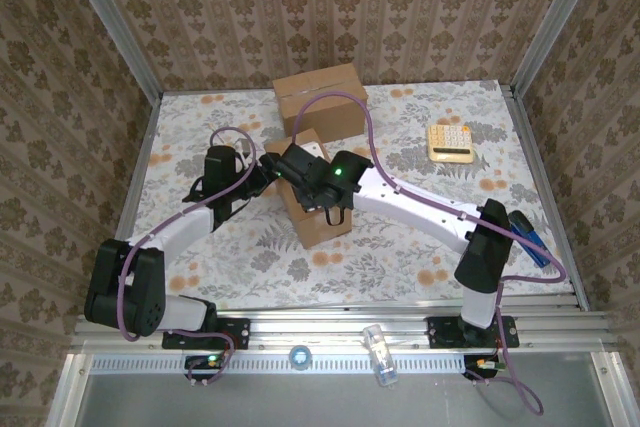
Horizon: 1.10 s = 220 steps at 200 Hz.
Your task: Unpack the express box
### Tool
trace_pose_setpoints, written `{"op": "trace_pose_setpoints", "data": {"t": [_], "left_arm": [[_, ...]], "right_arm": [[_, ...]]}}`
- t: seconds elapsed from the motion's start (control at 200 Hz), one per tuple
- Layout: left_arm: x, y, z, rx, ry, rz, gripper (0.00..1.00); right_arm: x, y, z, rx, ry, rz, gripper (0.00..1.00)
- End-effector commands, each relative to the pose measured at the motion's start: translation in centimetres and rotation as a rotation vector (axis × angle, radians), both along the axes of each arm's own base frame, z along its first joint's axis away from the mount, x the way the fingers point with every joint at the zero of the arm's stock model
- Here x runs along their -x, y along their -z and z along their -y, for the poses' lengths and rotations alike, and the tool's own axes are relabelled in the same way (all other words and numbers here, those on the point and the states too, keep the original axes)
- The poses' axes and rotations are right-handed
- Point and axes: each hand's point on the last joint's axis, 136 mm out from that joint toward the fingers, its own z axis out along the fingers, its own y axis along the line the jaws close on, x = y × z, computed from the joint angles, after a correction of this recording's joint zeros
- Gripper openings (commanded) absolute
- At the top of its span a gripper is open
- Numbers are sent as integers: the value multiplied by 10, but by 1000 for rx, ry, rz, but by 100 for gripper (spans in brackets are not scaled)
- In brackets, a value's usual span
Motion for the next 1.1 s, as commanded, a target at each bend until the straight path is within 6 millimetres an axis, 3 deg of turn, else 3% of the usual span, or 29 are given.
{"op": "trace_pose_setpoints", "data": {"t": [0.0, 0.805, 1.095], "left_arm": [[10, 23, -8, -33, -21, -75, 69], [7, 25, -8, -42, -23, -75, 69], [6, 22, -7, -42, -25, -70, 69]], "right_arm": [[33, 6, 21, 79, -7, -115, 0], [104, -12, 38, 189, 0, -184, 0], [133, -16, 54, 179, 51, -182, 0]]}}
